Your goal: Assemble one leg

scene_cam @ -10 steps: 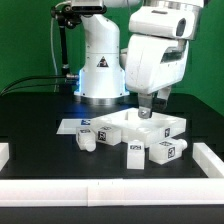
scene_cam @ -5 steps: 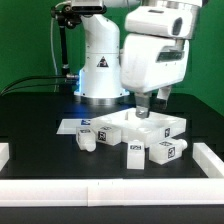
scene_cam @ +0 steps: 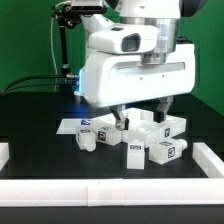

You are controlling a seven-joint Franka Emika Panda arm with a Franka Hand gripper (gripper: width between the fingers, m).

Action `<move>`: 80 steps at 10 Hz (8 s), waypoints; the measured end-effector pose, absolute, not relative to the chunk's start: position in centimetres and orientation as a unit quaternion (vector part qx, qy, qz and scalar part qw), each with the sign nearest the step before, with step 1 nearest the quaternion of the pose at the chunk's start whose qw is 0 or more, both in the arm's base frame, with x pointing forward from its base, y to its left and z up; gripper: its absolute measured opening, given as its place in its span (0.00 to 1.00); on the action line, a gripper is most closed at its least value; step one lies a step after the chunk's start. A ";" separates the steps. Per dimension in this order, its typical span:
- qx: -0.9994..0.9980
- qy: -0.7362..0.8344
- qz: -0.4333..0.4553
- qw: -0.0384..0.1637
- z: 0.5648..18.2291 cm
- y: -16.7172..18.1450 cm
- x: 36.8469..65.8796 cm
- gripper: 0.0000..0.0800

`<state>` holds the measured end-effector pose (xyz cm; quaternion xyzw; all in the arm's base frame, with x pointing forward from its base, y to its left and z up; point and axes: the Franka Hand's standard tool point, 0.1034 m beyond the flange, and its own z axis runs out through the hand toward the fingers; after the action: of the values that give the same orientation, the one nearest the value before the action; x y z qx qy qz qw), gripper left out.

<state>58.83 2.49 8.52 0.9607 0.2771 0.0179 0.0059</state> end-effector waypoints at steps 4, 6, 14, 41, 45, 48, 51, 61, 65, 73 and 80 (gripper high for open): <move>0.972 0.236 0.012 0.003 7.6 2.2 58.3 0.81; 0.989 0.146 0.001 -0.024 5.5 1.6 58.0 0.81; 0.989 0.145 -0.003 -0.030 1.2 2.6 56.7 0.81; 0.995 0.088 -0.005 -0.041 8.5 -3.9 56.2 0.36; 0.991 0.132 -0.002 -0.036 7.8 -6.3 53.2 0.36; 0.987 0.162 0.010 -0.006 3.8 -12.4 45.9 0.36; 0.987 0.161 0.003 -0.001 1.7 -15.5 44.2 0.36; 0.998 0.055 0.001 -0.007 4.0 -14.2 45.0 0.81; 0.983 -0.182 -0.020 -0.024 8.8 -6.1 51.4 0.81; 0.972 -0.231 -0.026 -0.021 8.0 -2.6 53.0 0.81; 0.940 -0.341 -0.022 -0.026 3.8 6.2 54.5 0.81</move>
Offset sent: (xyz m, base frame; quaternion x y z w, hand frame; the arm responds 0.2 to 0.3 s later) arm -0.0063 -0.0273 -0.0217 -0.0200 -0.0535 0.1728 0.9833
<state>54.45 6.20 3.82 0.9395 -0.3408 -0.0218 -0.0259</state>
